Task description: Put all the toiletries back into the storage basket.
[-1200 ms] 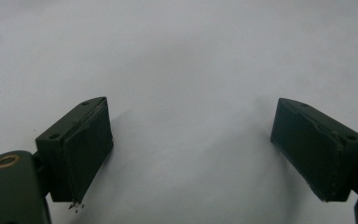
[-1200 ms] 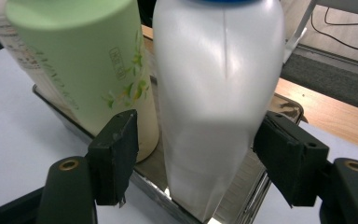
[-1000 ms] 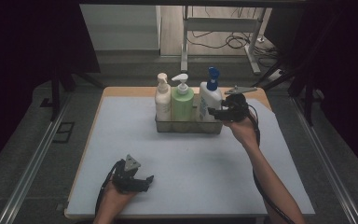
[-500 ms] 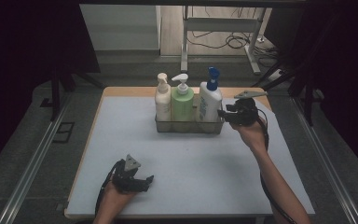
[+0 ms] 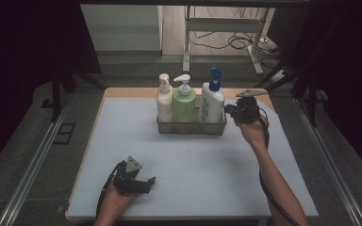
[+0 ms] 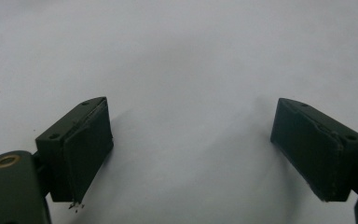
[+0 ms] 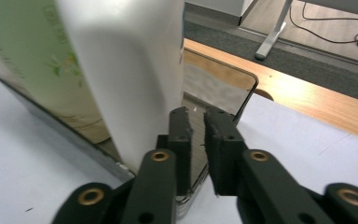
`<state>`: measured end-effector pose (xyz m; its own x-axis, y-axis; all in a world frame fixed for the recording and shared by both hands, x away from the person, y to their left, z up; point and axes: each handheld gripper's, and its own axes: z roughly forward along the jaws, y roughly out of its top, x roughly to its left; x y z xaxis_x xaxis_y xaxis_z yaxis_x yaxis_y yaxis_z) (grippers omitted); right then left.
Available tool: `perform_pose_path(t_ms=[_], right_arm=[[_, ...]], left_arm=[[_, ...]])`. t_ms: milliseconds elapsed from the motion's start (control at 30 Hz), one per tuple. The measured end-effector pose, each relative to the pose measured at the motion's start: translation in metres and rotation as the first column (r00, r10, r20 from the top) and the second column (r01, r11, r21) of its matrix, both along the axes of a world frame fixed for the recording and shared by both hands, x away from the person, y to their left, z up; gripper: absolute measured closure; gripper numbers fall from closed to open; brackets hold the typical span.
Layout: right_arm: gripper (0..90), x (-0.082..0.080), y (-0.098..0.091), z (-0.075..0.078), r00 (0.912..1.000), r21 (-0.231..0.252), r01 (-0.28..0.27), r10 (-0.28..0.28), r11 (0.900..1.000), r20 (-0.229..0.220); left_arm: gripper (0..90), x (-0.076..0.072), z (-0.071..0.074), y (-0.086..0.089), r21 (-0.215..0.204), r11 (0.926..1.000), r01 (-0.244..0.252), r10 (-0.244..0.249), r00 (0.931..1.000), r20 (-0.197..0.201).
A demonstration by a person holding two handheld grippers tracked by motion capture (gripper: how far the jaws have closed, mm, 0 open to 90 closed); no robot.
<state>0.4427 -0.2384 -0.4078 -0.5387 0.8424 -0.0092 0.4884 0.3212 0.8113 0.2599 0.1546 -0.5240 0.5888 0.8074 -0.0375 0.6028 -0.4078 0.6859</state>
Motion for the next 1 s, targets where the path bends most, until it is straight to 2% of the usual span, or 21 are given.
perform_pose_path(t_ms=[167,300,500,800,1000], right_arm=[[88.9,0.011,0.004,-0.004,0.9999,-0.003,0.007,-0.007,1.0,-0.007],[89.1,0.02,0.007,-0.009,0.9997,-0.017,0.002,-0.003,0.9999,-0.022],[88.9,0.032,0.009,-0.022,0.9985,-0.012,-0.018,0.018,0.9998,-0.052],[88.7,0.042,0.011,-0.036,0.9952,0.025,-0.024,0.026,0.9994,-0.095],[88.9,0.045,0.012,-0.042,0.9929,0.022,-0.024,0.027,0.9995,-0.116]], left_arm=[[12.2,0.0,0.0,0.0,0.0,1.0,0.0,0.0,1.0,0.0],[12.2,0.0,0.0,0.0,-0.002,1.0,-0.001,0.001,1.0,0.0],[12.2,0.0,0.0,0.0,0.0,1.0,0.0,0.0,1.0,0.0],[12.2,0.0,0.0,0.0,-0.002,1.0,-0.001,0.001,1.0,0.0],[12.2,0.0,0.0,0.0,-0.002,1.0,-0.001,0.001,1.0,-0.001]])
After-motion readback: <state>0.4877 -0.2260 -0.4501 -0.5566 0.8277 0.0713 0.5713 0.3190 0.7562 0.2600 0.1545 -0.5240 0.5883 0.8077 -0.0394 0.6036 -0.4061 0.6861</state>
